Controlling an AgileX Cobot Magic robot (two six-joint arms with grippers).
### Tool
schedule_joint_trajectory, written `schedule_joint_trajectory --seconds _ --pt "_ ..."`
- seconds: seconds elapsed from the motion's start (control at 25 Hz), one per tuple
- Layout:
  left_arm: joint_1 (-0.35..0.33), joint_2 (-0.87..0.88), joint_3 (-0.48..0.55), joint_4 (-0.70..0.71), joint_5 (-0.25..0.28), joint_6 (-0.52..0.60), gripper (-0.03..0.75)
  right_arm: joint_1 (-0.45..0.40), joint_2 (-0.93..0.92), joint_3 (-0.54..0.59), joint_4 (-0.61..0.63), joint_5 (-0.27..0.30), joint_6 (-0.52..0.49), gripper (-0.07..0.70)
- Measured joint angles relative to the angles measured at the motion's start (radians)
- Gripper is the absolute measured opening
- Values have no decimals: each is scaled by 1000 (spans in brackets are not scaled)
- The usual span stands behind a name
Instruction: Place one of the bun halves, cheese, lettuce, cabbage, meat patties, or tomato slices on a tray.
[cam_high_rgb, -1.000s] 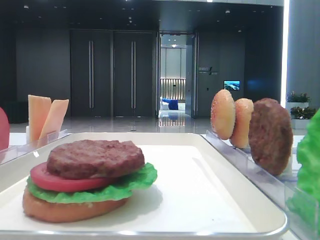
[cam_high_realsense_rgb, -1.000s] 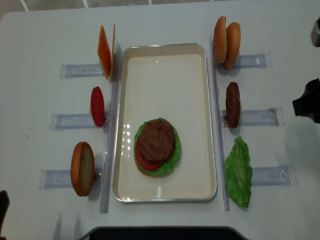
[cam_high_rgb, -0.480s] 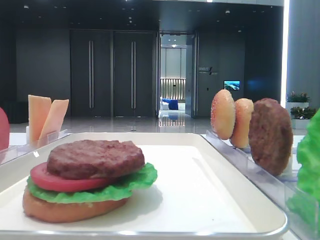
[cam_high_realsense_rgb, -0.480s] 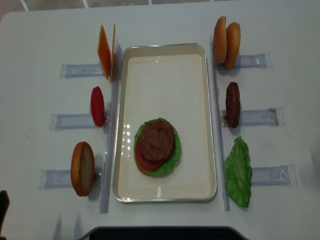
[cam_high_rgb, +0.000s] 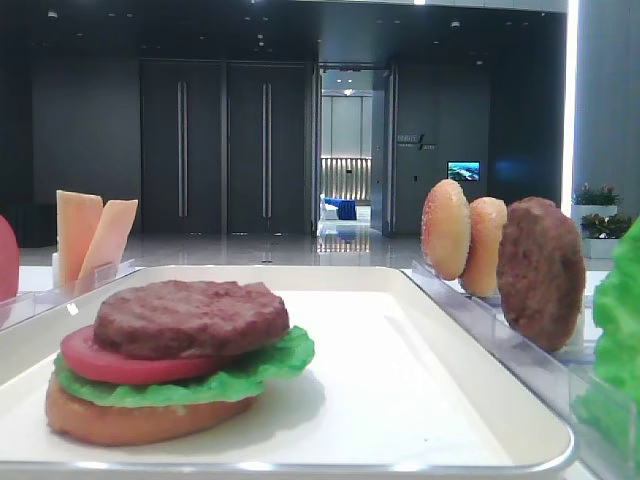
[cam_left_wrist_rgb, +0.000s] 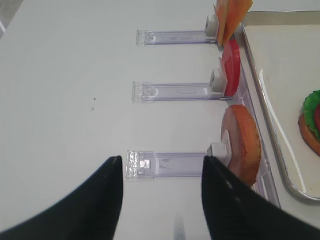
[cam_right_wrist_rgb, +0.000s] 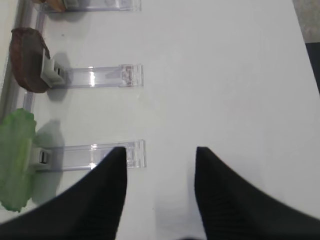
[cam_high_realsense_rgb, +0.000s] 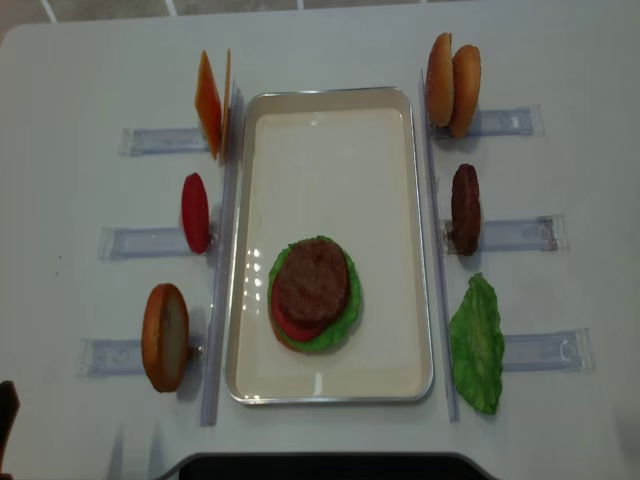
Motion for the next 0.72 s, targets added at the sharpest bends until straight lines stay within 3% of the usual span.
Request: schedule_joint_trajectory --seconds 0.12,0.36,0.6,0.72 --pt "0 0 0 0 0 0 391 0 -98 27 0 28 19 295" --pt "0 0 0 0 0 0 391 0 -313 114 0 34 45 244" --pt "0 0 0 0 0 0 391 0 -431 168 0 23 37 240" --pt "0 0 0 0 0 0 391 1 -434 189 -3 -10 17 240"
